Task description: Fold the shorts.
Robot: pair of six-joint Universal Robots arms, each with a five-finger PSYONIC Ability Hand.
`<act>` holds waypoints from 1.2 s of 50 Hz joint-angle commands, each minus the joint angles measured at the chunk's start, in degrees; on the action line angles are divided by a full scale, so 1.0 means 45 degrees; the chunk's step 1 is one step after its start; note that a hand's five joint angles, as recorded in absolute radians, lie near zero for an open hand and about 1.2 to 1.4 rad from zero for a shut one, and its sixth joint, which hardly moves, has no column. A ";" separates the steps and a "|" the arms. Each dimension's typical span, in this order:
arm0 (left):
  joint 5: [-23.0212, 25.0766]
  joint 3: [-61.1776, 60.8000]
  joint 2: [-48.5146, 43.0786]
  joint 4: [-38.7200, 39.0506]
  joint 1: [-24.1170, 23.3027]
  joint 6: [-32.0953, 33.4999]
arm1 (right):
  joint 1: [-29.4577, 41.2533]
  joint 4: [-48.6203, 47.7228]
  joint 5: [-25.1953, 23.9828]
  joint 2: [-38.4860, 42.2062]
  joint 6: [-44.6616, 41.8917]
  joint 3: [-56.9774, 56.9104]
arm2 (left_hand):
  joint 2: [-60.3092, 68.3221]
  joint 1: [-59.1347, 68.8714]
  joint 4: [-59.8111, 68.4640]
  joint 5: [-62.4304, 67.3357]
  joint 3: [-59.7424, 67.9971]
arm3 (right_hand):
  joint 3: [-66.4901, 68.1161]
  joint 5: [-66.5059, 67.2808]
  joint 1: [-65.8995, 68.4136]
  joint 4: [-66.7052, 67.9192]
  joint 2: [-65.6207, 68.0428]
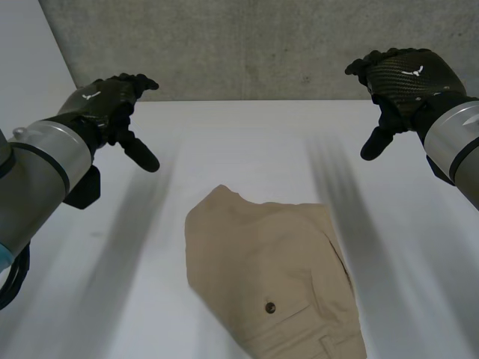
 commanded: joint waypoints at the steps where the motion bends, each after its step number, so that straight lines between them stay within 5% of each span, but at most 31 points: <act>1: 0.0024 -0.0044 -0.0641 -0.0011 -0.0605 0.0009 | -0.0003 0.0312 -0.0356 0.0057 -0.0820 0.0107 | -0.0098 -0.0074 -0.0359 -0.0640 -0.0481 | -0.0530 -0.0790 0.0475 -0.0715 -0.0544; 11: 0.0043 0.0034 -0.2438 0.0184 -0.1718 0.1706 | -0.0003 0.2773 -0.0414 0.0174 -0.2561 0.0614 | 0.0238 0.0262 -0.0022 -0.0304 -0.0145 | -0.0530 -0.0790 0.0475 -0.0715 -0.0544; 20: -0.0035 0.0736 -0.4743 0.0731 -0.2872 0.2899 | -0.0101 0.2424 -0.0356 0.0955 -0.1100 0.2313 | 0.1059 0.1084 0.0799 0.0518 0.0677 | -0.0530 -0.0790 0.0475 -0.0715 -0.0544; 38: -0.0074 0.1381 -0.5994 0.0810 -0.3302 0.2958 | 0.0016 0.0802 -0.0336 0.2615 0.5015 0.4190 | 1.4401 1.4425 1.4141 1.3859 1.4018 | -0.0530 -0.0790 0.0475 -0.0715 -0.0544; 41: -0.0113 0.1654 -0.5956 0.0946 -0.3282 0.2939 | 0.0191 0.0763 -0.0376 0.2830 0.5757 0.3820 | 1.5447 1.5472 1.5187 1.4905 1.5065 | 0.4999 0.4738 0.6003 0.4814 0.4985; 43: -0.0113 0.1830 -0.5916 0.1063 -0.3282 0.2939 | 0.0561 0.0666 -0.0356 0.2889 0.6167 0.3217 | 1.5447 1.5472 1.5187 1.4906 1.5065 | 1.3308 1.3047 1.4312 1.3123 1.3294; 44: -0.0152 0.2063 -0.5878 0.1160 -0.3244 0.2919 | 0.0602 0.0607 -0.0356 0.2889 0.6246 0.2981 | 1.5447 1.5472 1.5187 1.4906 1.5065 | 1.5009 1.4748 1.6013 1.4824 1.4995; 54: -0.2199 0.3979 -0.4143 0.3011 -0.3164 0.2666 | 0.0699 -0.0602 -0.0142 0.2558 0.4768 -0.2093 | 1.5447 1.5472 1.5187 1.4906 1.5065 | 1.5026 1.4765 1.6030 1.4841 1.5012; 60: -0.3042 0.2792 -0.2814 0.4753 -0.3380 0.1574 | 0.0914 -0.2711 -0.0082 0.1972 0.3826 -0.3096 | 1.5447 1.5472 1.5187 1.4906 1.5065 | 1.5026 1.4765 1.6030 1.4841 1.5012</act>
